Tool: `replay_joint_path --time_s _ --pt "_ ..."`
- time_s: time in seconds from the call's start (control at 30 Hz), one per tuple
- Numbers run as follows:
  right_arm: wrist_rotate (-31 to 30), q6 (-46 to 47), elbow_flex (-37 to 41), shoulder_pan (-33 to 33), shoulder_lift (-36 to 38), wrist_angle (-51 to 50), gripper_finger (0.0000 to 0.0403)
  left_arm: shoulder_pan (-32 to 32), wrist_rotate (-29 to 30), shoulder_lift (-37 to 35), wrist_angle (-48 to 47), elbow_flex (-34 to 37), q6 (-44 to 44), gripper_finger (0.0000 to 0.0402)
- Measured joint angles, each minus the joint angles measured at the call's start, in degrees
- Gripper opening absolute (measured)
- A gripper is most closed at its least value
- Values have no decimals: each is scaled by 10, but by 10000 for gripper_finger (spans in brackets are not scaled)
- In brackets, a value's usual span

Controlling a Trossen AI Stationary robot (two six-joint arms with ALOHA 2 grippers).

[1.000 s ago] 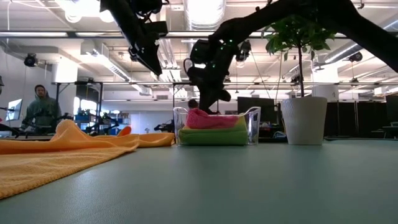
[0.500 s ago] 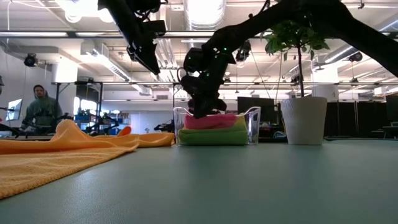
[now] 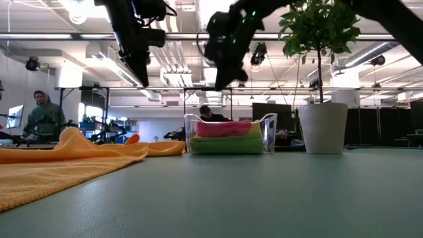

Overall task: Fold microfiber towels
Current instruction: Fold the bottom orange towel

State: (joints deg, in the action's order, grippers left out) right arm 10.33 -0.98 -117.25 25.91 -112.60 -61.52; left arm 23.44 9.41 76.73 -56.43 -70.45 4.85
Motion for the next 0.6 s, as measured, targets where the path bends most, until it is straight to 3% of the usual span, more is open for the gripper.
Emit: replay_joint_path --time_s 0.17,0.4,0.6 --pt "1 -27 47 -25 50 2 8 -35 -2 -3 -11 17 -11 125" --pt "1 -26 183 -70 112 49 8 -99 -8 -8 -9 71 -82 125" --pt "1 -20 272 -92 161 79 8 -151 -56 -9 71 146 -154 125"
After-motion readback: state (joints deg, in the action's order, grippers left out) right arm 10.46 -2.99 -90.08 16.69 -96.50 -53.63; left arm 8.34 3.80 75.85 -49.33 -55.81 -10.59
